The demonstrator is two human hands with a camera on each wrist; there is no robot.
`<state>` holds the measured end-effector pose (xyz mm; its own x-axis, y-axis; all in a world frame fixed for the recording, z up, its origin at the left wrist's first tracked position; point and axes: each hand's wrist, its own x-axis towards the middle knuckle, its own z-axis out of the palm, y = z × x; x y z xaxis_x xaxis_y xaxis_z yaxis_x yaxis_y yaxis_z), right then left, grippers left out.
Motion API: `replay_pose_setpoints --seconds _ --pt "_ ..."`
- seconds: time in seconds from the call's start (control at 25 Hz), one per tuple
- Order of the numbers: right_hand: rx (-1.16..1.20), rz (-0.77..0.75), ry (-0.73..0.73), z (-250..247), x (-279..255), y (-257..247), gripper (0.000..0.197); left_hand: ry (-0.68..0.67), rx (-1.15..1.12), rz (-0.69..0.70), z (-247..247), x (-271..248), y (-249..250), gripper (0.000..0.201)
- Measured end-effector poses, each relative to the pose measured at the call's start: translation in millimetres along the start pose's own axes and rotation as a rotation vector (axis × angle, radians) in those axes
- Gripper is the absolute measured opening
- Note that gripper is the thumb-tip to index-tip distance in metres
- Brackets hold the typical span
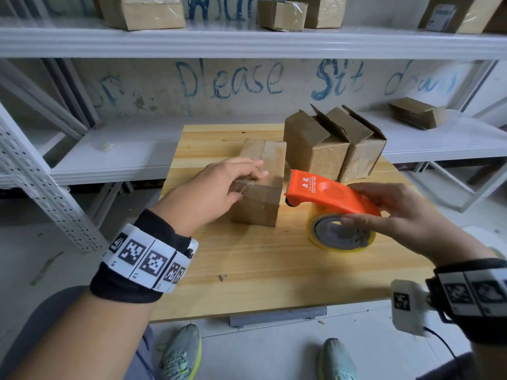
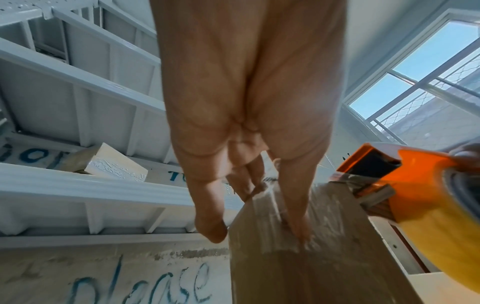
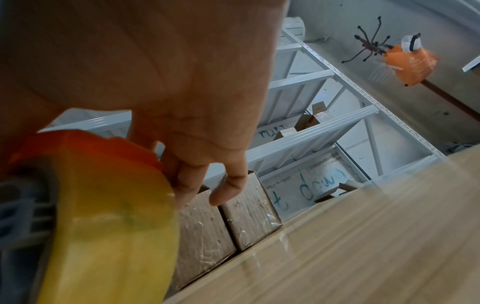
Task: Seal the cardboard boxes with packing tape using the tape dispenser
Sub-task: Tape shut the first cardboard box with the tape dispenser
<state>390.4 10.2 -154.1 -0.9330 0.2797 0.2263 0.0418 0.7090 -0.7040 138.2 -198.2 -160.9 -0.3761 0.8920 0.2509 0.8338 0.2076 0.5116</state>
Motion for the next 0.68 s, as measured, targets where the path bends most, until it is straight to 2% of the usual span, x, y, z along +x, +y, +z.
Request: replay_pose_setpoints --seconds 0.16,0.36,0.56,0.68 --pt "0.023 0.004 0.042 -0.4 -0.6 -4.1 0.024 -0.045 -0.009 0.0 -4.8 -1.5 -1.3 0.058" --pt "0.032 0.017 0.068 -1.1 1.9 -1.7 0.032 -0.039 0.005 0.034 -5.1 -2.1 -5.5 0.057" --pt "0.055 0.003 0.073 -1.1 0.0 -1.6 0.03 -0.031 0.005 0.069 -0.2 -2.8 -7.8 0.056" --pt "0.057 0.013 0.051 -3.0 0.7 0.0 0.032 -0.07 0.011 0.042 -5.6 -2.2 -6.6 0.056"
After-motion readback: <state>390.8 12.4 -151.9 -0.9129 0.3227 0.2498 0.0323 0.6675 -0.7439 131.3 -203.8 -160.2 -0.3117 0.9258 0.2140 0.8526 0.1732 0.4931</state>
